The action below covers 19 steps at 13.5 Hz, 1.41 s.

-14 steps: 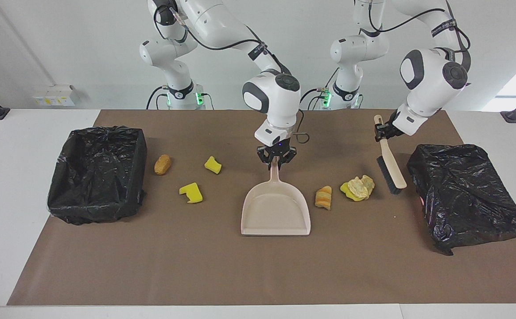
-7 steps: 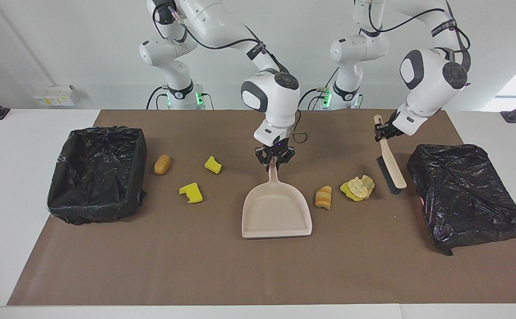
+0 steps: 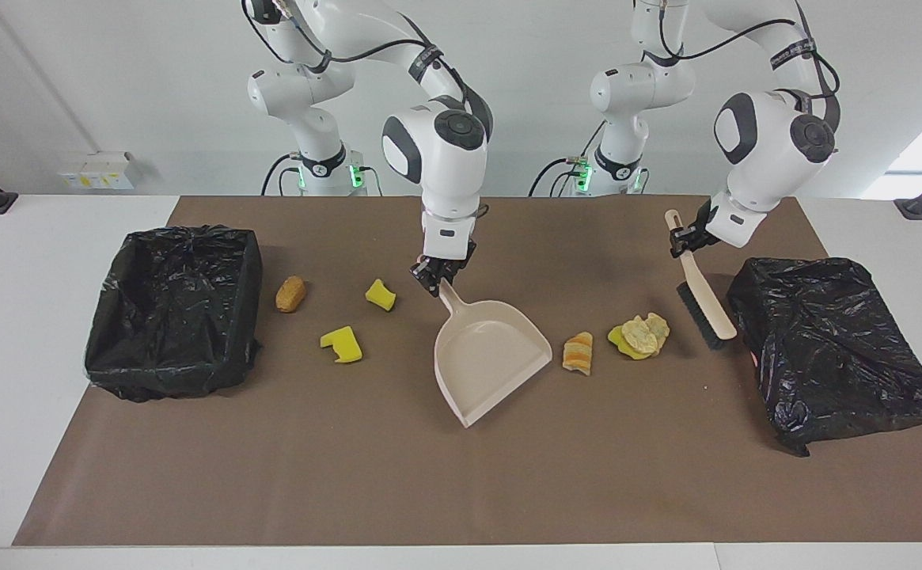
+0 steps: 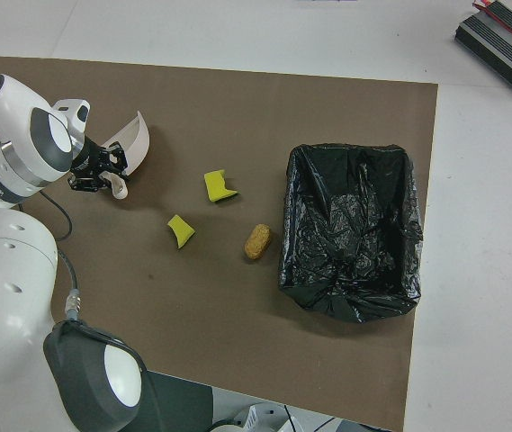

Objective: Sweep and dump trash in bin
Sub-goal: 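Move the pink dustpan beside the bread pieces with the right gripper, then sweep the bread pieces into the dustpan with the left gripper's brush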

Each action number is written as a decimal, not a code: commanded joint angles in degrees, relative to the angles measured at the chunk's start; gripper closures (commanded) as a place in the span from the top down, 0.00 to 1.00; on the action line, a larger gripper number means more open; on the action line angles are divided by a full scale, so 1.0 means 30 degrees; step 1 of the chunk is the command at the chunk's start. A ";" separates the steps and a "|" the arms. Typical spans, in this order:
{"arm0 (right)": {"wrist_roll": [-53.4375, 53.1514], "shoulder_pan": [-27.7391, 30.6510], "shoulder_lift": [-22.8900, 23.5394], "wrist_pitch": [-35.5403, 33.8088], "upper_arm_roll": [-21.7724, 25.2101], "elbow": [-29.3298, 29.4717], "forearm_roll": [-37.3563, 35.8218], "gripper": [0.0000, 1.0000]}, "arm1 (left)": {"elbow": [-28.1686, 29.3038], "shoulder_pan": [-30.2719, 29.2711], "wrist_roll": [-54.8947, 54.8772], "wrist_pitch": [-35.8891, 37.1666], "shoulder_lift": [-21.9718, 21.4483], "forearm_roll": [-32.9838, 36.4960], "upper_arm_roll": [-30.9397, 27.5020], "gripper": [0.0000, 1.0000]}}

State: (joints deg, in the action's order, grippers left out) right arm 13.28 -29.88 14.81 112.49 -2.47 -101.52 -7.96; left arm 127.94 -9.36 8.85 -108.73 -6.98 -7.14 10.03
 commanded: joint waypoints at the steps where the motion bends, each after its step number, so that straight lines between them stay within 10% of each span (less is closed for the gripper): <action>1: 0.4901 0.1111 -0.0631 0.0147 -0.0143 -0.1198 0.0311 0.00 | -0.0489 0.0161 0.0625 -0.0201 0.0891 0.0269 0.0112 0.00; 9: 1.2206 0.1260 0.0307 0.2463 -0.0114 -0.1433 -0.0099 0.00 | 0.0215 0.2474 0.3463 -0.2572 0.1566 0.0270 0.0171 0.00; 19: 1.2508 0.0851 0.0716 0.3019 -0.0172 -0.1463 -0.0071 0.00 | 0.0098 0.7187 0.4844 -0.4683 0.2005 -0.1513 0.0200 0.00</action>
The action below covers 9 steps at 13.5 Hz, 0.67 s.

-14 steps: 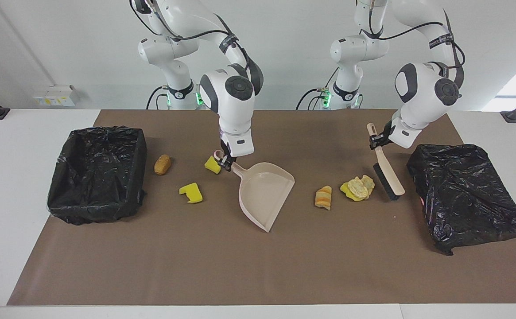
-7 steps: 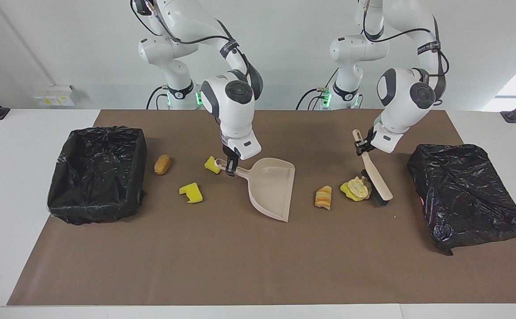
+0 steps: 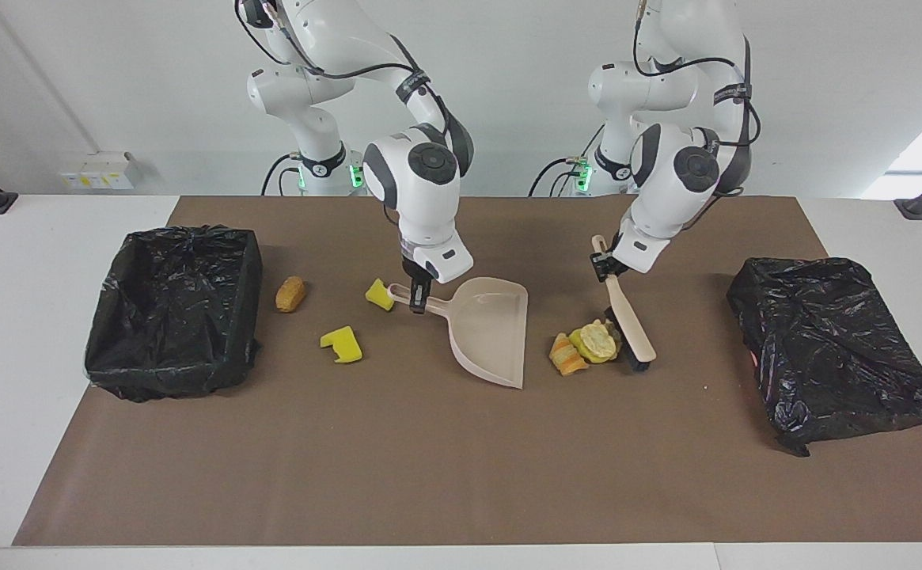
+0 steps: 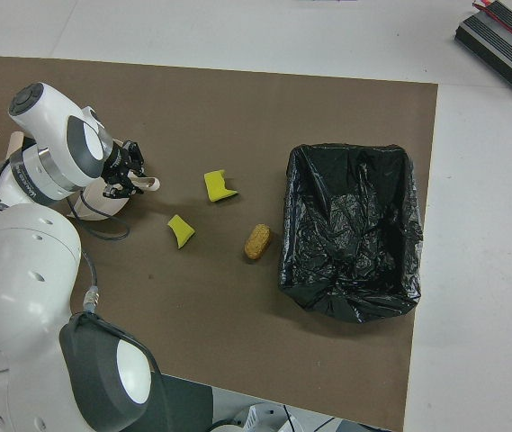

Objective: Sweep and dump trash in bin
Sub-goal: 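Sweep the bread pieces into the dustpan with the left gripper's brush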

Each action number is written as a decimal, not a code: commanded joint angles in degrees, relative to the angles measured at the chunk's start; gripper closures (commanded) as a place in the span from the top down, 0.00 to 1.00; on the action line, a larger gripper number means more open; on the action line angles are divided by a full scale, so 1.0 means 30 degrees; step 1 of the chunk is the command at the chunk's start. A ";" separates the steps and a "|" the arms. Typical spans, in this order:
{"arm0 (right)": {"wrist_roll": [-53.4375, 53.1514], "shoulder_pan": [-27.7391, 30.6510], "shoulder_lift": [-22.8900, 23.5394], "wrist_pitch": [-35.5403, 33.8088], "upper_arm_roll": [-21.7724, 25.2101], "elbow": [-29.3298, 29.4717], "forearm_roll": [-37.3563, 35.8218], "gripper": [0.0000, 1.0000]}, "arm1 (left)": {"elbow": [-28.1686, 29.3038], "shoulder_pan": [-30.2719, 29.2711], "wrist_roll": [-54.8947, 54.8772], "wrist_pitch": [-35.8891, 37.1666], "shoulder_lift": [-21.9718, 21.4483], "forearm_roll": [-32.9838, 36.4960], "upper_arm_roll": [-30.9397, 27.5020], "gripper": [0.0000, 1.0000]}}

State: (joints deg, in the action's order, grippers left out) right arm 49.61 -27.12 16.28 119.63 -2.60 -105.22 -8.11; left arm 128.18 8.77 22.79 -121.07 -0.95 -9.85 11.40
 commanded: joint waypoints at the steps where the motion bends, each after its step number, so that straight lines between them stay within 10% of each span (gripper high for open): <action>1: 0.0397 -0.0215 0.0257 0.0930 -0.0129 -0.0229 0.0006 0.00 | -0.0041 0.1699 0.0227 -0.0832 -0.0004 -0.1222 -0.0256 0.00; 9: -0.0365 -0.0363 0.0463 0.1080 -0.0130 -0.0229 0.0241 0.00 | -0.2290 0.4870 0.0696 0.1762 0.0462 -0.2048 -0.0255 0.00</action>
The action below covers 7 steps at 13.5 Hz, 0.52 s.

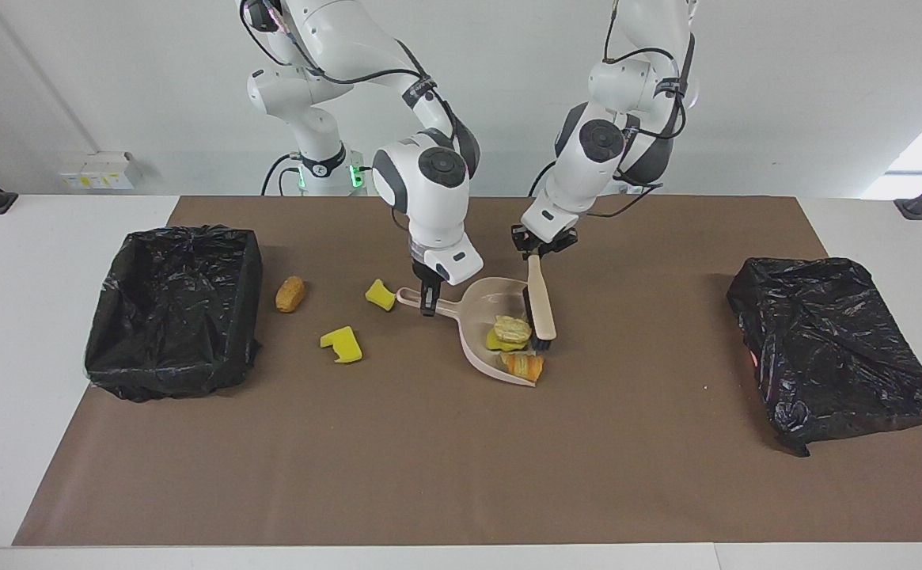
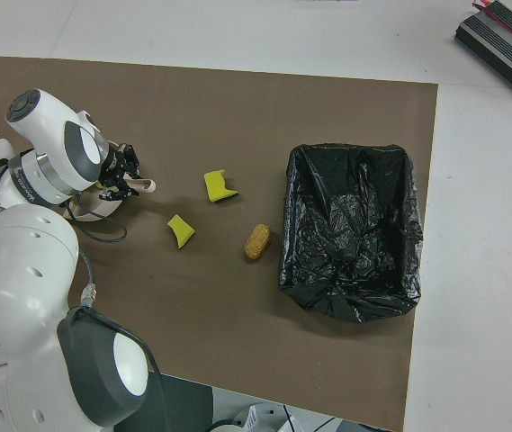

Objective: Sweep and dump trash in bin
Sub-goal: 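Sweep the bread pieces into the dustpan with the left gripper's brush, then carry the loaded dustpan toward the black bin with the right gripper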

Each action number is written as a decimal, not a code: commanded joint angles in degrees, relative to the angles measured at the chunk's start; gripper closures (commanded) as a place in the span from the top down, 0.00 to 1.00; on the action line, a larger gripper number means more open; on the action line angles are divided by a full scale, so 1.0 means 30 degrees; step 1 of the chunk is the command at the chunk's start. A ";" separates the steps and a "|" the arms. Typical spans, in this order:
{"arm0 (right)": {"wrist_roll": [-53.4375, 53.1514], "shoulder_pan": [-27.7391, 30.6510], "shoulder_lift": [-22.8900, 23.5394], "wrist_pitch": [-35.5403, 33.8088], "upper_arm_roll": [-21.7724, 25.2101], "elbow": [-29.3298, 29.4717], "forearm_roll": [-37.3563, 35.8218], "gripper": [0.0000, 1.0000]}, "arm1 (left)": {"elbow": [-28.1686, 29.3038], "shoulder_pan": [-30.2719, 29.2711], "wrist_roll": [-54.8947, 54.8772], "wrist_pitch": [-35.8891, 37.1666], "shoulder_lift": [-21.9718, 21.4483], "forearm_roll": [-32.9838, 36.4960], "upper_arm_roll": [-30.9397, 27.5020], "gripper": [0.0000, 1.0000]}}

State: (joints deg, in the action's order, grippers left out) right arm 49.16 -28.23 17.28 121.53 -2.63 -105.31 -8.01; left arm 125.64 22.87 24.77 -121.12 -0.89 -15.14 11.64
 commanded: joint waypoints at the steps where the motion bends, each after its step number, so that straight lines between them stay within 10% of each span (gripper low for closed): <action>1: -0.0214 0.0006 0.0128 0.0447 -0.0121 -0.0198 0.0240 0.00 | -0.2001 0.0024 -0.0024 0.2745 0.0415 -0.0285 -0.0336 0.00; 7: 0.0109 0.0327 0.0157 0.0650 -0.0150 -0.0198 0.0240 0.00 | -0.3761 -0.1584 -0.0083 0.5825 -0.0610 0.0035 -0.0570 0.00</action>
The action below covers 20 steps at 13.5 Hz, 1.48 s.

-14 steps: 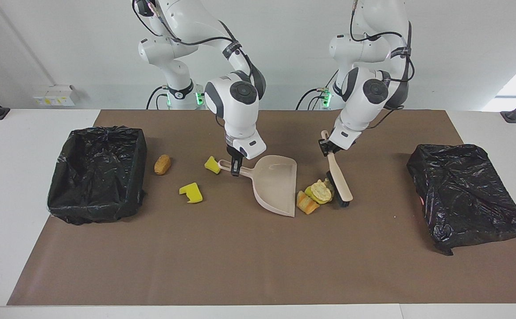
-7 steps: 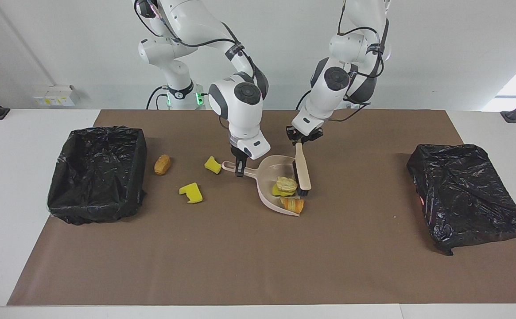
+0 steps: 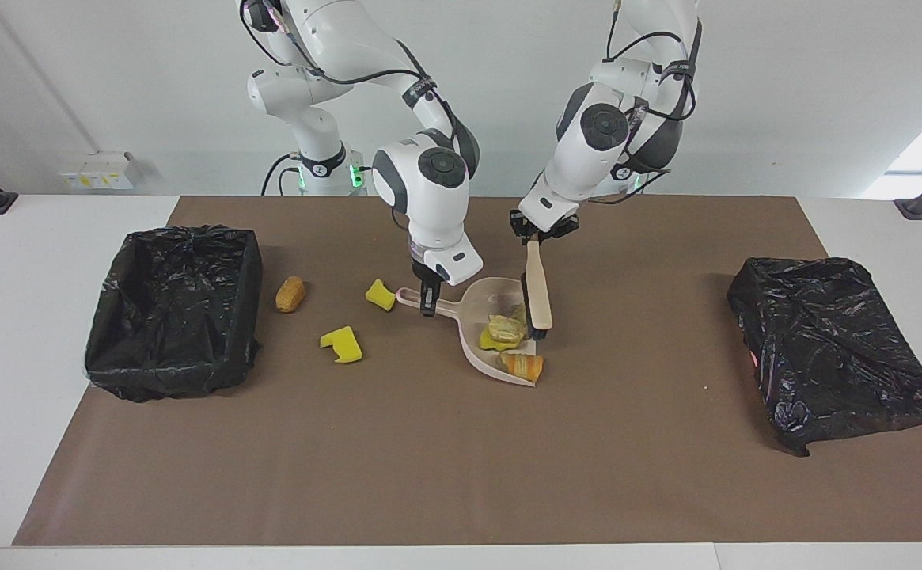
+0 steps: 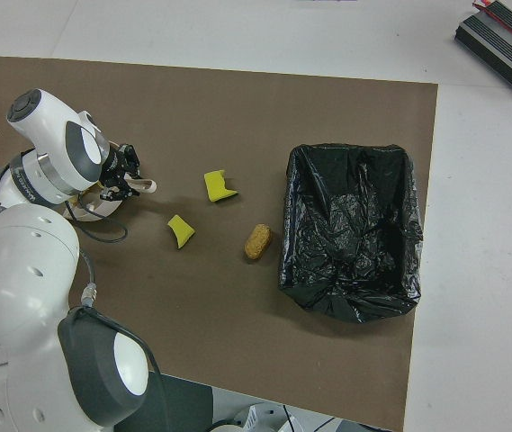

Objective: Sweep and dump trash in bin
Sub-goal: 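Carry the loaded dustpan toward the black bin with the right gripper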

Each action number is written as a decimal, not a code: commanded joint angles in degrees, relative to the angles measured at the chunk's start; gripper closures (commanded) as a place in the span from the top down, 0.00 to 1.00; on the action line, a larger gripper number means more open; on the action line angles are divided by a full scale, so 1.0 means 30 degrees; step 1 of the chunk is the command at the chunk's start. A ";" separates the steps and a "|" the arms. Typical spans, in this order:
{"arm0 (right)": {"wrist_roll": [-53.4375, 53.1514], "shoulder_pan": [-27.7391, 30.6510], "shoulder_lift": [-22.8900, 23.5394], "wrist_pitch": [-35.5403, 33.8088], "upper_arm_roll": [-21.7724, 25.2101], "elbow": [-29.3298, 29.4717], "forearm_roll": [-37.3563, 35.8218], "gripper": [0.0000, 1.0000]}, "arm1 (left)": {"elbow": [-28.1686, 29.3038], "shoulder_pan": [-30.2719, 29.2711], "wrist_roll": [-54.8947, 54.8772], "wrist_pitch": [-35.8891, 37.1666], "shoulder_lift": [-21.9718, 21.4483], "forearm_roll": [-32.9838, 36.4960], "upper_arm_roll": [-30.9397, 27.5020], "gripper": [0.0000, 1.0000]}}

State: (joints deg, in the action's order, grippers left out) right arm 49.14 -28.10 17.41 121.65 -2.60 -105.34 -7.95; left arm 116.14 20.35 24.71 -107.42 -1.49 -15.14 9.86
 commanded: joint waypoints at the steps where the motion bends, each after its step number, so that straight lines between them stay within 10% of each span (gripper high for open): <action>1: 0.0113 0.0315 0.0144 0.0729 -0.0158 -0.0131 0.0305 0.00 | -0.0888 -0.1328 -0.0091 0.1758 -0.0614 0.0154 0.0052 0.00; 12: 0.8218 0.5141 -0.0559 -0.1899 -0.0158 0.2149 0.4407 0.00 | -0.1392 -0.2887 -0.1087 0.6039 -0.2019 0.1445 0.0081 0.00; 20: 1.2705 0.9070 -0.1231 -0.5066 0.0076 0.3999 0.4027 0.00 | 0.2944 0.1000 0.1514 0.0892 -0.4046 0.1152 0.0346 0.00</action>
State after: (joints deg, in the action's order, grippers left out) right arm 83.75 -3.22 14.71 109.62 -2.10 -95.17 3.41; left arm 120.71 18.88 26.30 -100.55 -11.18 -11.72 11.47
